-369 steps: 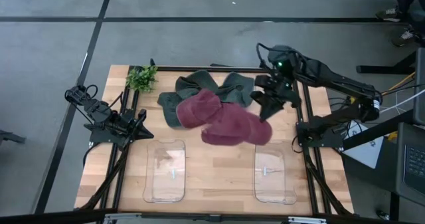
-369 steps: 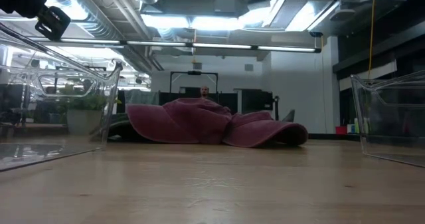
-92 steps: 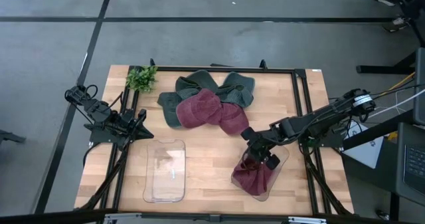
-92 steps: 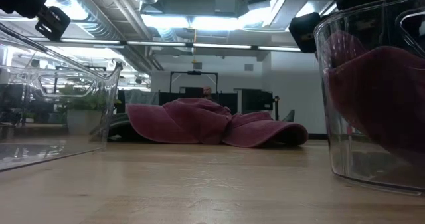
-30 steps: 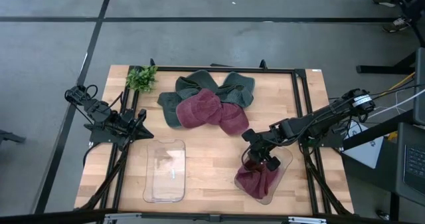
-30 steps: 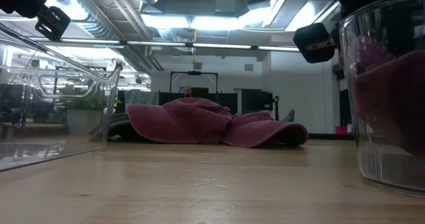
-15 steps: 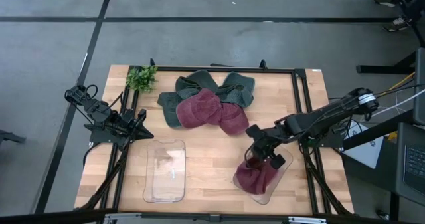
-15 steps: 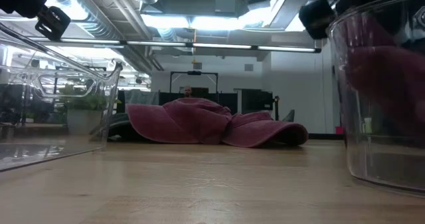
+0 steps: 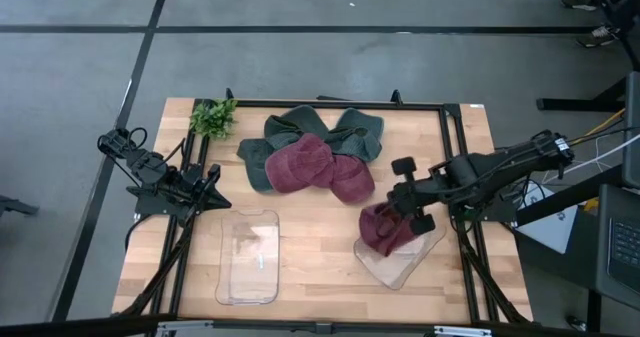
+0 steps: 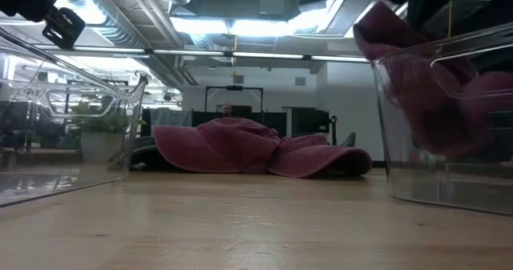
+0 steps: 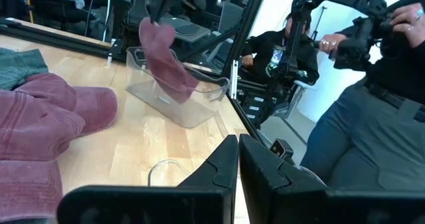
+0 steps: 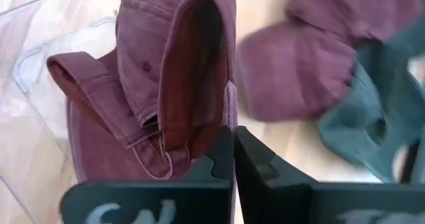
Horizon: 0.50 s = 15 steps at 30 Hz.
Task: Pick & Place hat
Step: Put the right red cap into the right transparent bin
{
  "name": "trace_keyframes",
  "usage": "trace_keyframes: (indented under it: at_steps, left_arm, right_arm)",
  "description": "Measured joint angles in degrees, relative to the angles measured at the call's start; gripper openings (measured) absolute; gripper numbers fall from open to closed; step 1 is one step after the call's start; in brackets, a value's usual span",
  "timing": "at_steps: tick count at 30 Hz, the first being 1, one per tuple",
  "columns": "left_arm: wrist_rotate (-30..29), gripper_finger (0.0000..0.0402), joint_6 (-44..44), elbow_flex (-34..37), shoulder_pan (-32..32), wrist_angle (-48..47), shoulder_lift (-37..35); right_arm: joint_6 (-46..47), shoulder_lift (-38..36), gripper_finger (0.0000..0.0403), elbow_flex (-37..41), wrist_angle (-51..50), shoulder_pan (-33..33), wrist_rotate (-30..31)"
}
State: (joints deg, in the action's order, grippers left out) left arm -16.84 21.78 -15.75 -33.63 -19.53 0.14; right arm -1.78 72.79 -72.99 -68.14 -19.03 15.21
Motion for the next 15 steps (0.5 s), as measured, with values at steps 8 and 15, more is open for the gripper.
trace_keyframes:
  at_steps: [8, 15]
  left_arm:
    - [0.0, 0.0013, 0.0, 0.0, -0.02, 0.02, -0.02]
    - [0.0, 0.001, -0.02, 0.0, -0.02, 0.01, -0.01]
  right_arm:
    - [5.52, 0.02, 0.0002, -7.85, -12.34, 0.0, 1.77]
    - [10.61, 2.25, 0.0002, -15.35, -21.96, -0.02, 3.23]
